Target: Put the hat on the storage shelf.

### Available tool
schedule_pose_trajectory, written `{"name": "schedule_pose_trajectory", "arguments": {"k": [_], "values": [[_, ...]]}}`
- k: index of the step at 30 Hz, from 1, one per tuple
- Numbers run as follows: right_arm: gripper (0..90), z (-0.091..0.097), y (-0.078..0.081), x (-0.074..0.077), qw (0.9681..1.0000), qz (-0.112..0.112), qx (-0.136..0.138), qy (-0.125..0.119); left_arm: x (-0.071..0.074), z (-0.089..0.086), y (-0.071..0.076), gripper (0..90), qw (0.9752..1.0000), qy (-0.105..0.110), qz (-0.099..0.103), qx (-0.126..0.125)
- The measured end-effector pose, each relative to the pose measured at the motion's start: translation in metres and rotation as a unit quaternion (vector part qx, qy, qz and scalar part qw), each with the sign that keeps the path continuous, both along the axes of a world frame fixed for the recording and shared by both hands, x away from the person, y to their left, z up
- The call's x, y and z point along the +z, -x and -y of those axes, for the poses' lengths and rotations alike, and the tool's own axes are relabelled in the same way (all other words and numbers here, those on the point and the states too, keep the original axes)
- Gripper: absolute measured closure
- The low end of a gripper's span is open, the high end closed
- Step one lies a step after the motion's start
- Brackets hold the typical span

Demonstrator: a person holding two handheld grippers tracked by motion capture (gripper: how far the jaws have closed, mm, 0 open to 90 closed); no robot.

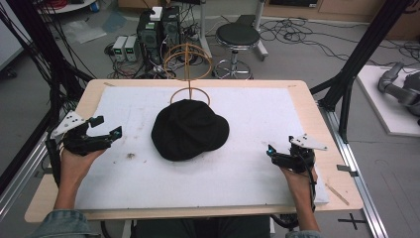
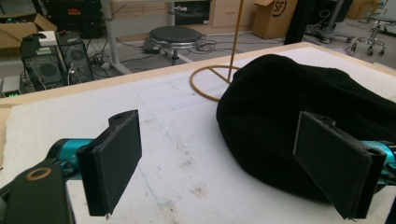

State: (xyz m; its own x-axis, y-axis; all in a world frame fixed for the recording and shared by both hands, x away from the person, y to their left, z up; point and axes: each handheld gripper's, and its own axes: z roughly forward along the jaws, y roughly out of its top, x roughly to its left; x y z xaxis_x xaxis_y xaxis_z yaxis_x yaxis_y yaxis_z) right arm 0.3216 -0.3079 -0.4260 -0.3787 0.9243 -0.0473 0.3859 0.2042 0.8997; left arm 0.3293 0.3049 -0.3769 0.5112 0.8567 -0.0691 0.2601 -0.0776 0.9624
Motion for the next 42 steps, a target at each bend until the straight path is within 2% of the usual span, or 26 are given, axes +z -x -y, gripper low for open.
{"name": "schedule_pose_trajectory", "arguments": {"k": [4,8,13,15,29,38,42], "values": [[14.5,0.0,0.0,0.0,1.0,-0.001,0.003,0.002,0.001,0.008,-0.007,15.7,1.0,-0.002,0.002,-0.003],[14.5,0.0,0.001,0.0,1.0,-0.002,0.0,-0.002,0.003,0.022,-0.016,15.7,0.9998,-0.015,-0.002,-0.015],[14.5,0.0,0.001,0.0,1.0,-0.004,-0.001,-0.001,0.004,0.034,-0.025,15.7,0.9994,-0.017,-0.002,-0.031],[14.5,0.001,0.001,0.0,1.0,-0.003,-0.001,-0.002,0.003,0.038,-0.028,15.7,0.9991,-0.027,-0.003,-0.033],[14.5,0.001,0.001,-0.001,1.0,-0.006,-0.003,-0.002,0.006,0.071,-0.048,15.7,0.9978,-0.02,0.006,-0.063],[15.3,0.007,0.003,-0.002,0.9998,0.002,-0.005,-0.017,0.001,0.094,-0.062,15.7,0.9968,-0.021,0.002,-0.076],[15.2,0.008,0.004,-0.002,0.9999,0.002,-0.005,-0.013,-0.001,0.106,-0.069,15.7,0.9959,-0.022,-0.001,-0.087]]}}
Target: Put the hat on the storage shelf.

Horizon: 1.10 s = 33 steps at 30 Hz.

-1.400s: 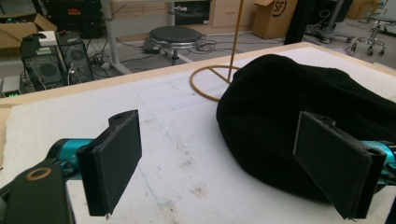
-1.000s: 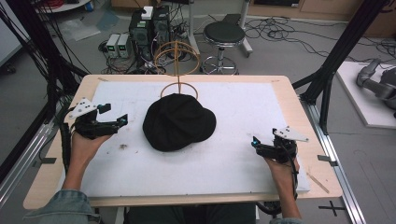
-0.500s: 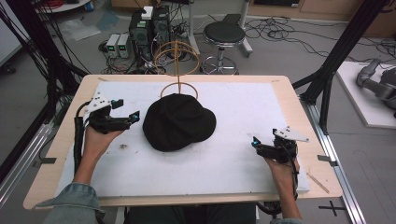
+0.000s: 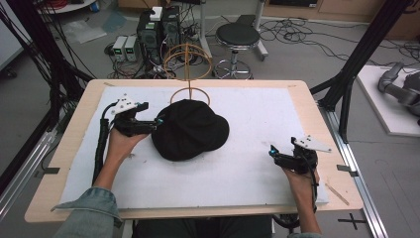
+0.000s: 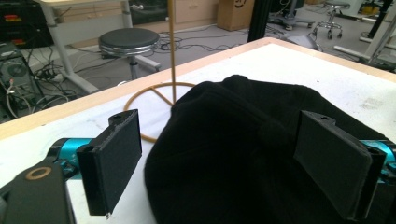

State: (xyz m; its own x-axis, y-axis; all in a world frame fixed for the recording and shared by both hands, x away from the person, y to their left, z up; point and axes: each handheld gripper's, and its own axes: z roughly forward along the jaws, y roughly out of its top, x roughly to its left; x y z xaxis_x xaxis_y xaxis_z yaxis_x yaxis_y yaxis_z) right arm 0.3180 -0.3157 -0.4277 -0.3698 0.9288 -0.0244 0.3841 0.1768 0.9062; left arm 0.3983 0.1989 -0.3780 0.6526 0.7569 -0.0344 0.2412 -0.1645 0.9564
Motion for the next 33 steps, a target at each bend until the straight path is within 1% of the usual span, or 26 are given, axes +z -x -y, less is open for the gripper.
{"name": "schedule_pose_trajectory", "arguments": {"k": [5,8,9,10,11,12,16,17,20,21,22,23,24,25,26,27,28,29,30,31,33], "values": [[15.2,0.0,0.0,0.0,1.0,0.001,0.001,-0.004,-0.005,0.014,-0.004,15.7,0.9999,0.0,-0.002,-0.013],[15.2,0.0,0.0,0.0,1.0,-0.002,0.001,-0.005,-0.009,0.02,-0.007,15.7,0.9998,-0.001,-0.009,-0.017],[15.2,0.0,0.0,-0.001,1.0,-0.001,0.001,-0.004,-0.01,0.022,-0.008,15.7,0.9997,0.0,-0.01,-0.021],[15.3,0.0,0.0,-0.001,1.0,0.0,0.002,-0.003,-0.012,0.027,-0.009,15.7,0.9996,0.001,-0.013,-0.027],[15.3,0.0,0.0,-0.001,1.0,0.0,0.002,-0.003,-0.012,0.027,-0.009,15.7,0.9996,0.001,-0.013,-0.027],[15.3,0.0,0.0,-0.001,1.0,-0.002,0.002,-0.004,-0.014,0.031,-0.01,15.7,0.9994,0.001,-0.011,-0.034],[15.2,0.0,0.0,-0.001,1.0,-0.003,0.002,-0.005,-0.019,0.04,-0.012,15.7,0.999,-0.009,-0.018,-0.041],[15.3,0.0,0.0,-0.001,1.0,-0.002,0.002,-0.003,-0.02,0.042,-0.013,15.7,0.999,-0.007,-0.019,-0.041],[15.3,0.0,0.0,0.0,1.0,-0.002,0.001,-0.004,-0.023,0.046,-0.014,16.2,0.9987,-0.015,-0.027,-0.041],[15.3,0.0,0.0,-0.001,1.0,-0.002,0.001,-0.004,-0.024,0.046,-0.015,18.3,0.9987,-0.016,-0.03,-0.039],[15.3,0.0,0.0,-0.001,1.0,-0.002,0.001,-0.004,-0.025,0.046,-0.016,18.3,0.9986,-0.017,-0.034,-0.037],[15.3,0.0,0.0,-0.001,1.0,-0.002,0.001,-0.004,-0.026,0.046,-0.016,23.3,0.9982,-0.015,-0.04,-0.042],[15.3,0.0,0.0,-0.001,1.0,-0.003,-0.001,-0.003,-0.027,0.047,-0.016,28.7,0.998,-0.017,-0.04,-0.047],[15.3,0.0,0.0,-0.001,1.0,-0.003,-0.002,-0.004,-0.028,0.048,-0.016,31.6,0.9981,-0.025,-0.037,-0.043],[15.3,0.001,0.0,0.0,1.0,-0.003,-0.003,-0.004,-0.028,0.048,-0.016,36.1,0.998,-0.027,-0.039,-0.042],[15.3,0.001,0.0,0.0,1.0,-0.003,-0.003,-0.004,-0.029,0.048,-0.017,36.1,0.9978,-0.028,-0.041,-0.043],[15.3,0.001,0.0,0.0,1.0,-0.002,-0.003,-0.007,-0.029,0.048,-0.017,38.0,0.9977,-0.03,-0.045,-0.042],[15.3,0.001,0.0,0.0,1.0,-0.002,-0.002,-0.007,-0.03,0.049,-0.017,41.3,0.9977,-0.033,-0.046,-0.039],[15.3,0.001,0.0,-0.001,1.0,-0.002,-0.003,-0.006,-0.03,0.049,-0.017,47.1,0.9975,-0.036,-0.047,-0.039],[15.3,0.001,0.0,-0.001,1.0,-0.002,-0.003,-0.006,-0.031,0.049,-0.017,47.1,0.9974,-0.038,-0.046,-0.04],[15.3,0.001,0.0,-0.001,1.0,-0.003,-0.003,-0.005,-0.031,0.049,-0.016,52.6,0.9971,-0.047,-0.044,-0.04]]}}
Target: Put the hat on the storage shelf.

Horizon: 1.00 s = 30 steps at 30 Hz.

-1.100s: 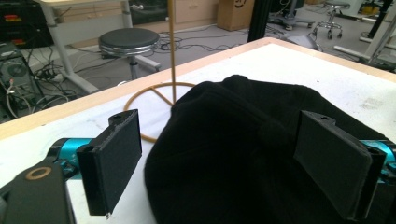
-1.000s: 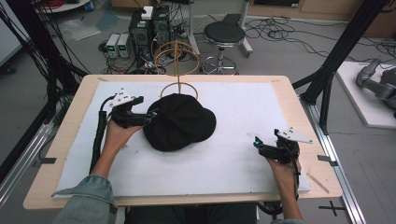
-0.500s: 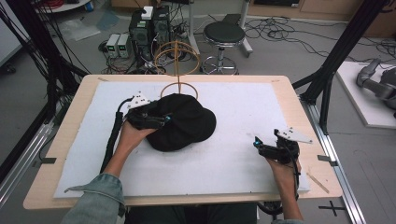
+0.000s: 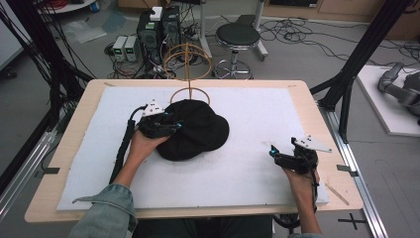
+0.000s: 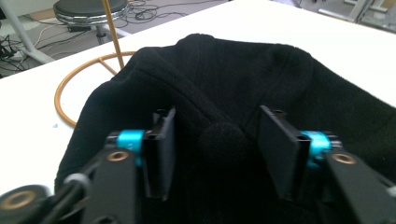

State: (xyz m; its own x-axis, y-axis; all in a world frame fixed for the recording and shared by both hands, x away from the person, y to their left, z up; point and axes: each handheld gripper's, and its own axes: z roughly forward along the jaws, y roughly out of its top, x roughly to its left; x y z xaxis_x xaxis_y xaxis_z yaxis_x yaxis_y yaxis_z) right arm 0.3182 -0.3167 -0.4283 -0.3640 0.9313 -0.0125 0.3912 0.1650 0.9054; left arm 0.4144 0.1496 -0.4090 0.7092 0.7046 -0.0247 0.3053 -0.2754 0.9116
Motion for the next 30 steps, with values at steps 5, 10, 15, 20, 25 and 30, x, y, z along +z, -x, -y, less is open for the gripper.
{"name": "schedule_pose_trajectory", "arguments": {"k": [5,10,15,20,25,30], "values": [[15.3,0.0,0.0,0.0,1.0,-0.001,-0.001,0.0,0.001,0.001,0.002,67.1,0.9999,-0.014,0.003,-0.003],[15.3,0.0,0.0,0.0,1.0,-0.003,-0.003,-0.002,0.008,0.001,0.008,71.2,0.9997,-0.01,0.022,-0.008],[15.3,0.0,0.0,0.0,1.0,-0.003,-0.003,-0.001,0.022,-0.001,0.014,71.5,0.9989,0.016,0.041,-0.017],[15.3,0.0,0.0,0.0,1.0,-0.003,-0.002,0.0,0.032,-0.001,0.018,71.7,0.9981,0.039,0.041,-0.022],[15.3,0.0,-0.001,-0.001,1.0,-0.006,0.0,-0.001,0.041,0.002,0.02,71.8,0.9973,0.048,0.047,-0.031],[15.3,0.001,0.0,-0.001,1.0,-0.006,-0.002,-0.004,0.048,0.007,0.021,71.9,0.9963,0.054,0.055,-0.039]]}}
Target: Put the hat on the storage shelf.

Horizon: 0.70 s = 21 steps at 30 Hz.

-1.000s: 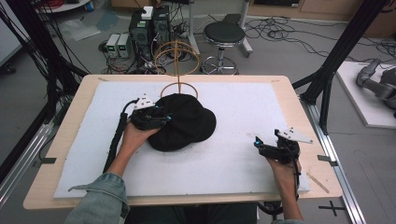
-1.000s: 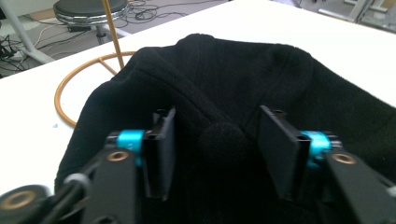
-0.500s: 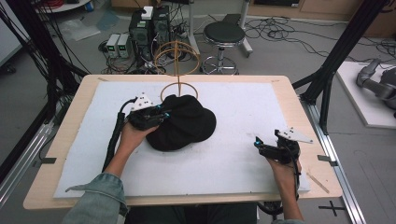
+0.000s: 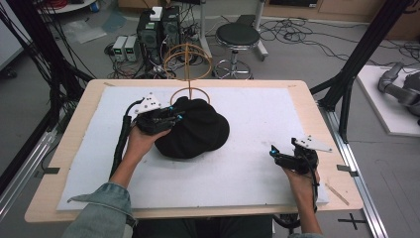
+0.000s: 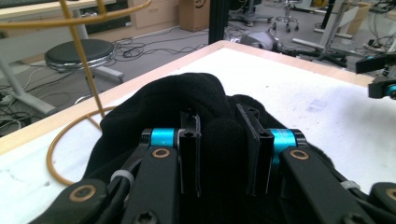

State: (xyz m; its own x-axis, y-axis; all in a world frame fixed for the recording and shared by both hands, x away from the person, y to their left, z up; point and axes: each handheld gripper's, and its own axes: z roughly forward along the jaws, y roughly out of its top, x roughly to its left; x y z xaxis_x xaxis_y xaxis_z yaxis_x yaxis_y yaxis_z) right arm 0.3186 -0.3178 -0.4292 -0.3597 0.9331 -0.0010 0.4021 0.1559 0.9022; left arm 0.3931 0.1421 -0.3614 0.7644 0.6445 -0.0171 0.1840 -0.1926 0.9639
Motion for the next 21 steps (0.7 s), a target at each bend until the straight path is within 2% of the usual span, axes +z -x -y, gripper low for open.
{"name": "schedule_pose_trajectory", "arguments": {"k": [12,21], "values": [[15.3,0.003,0.0,0.0,1.0,0.002,-0.001,-0.003,0.025,0.006,0.007,71.9,0.9995,0.021,0.016,-0.015],[15.3,0.003,0.0,0.0,1.0,0.002,0.0,-0.004,0.043,-0.004,0.017,71.8,0.9977,0.057,0.023,-0.027]]}}
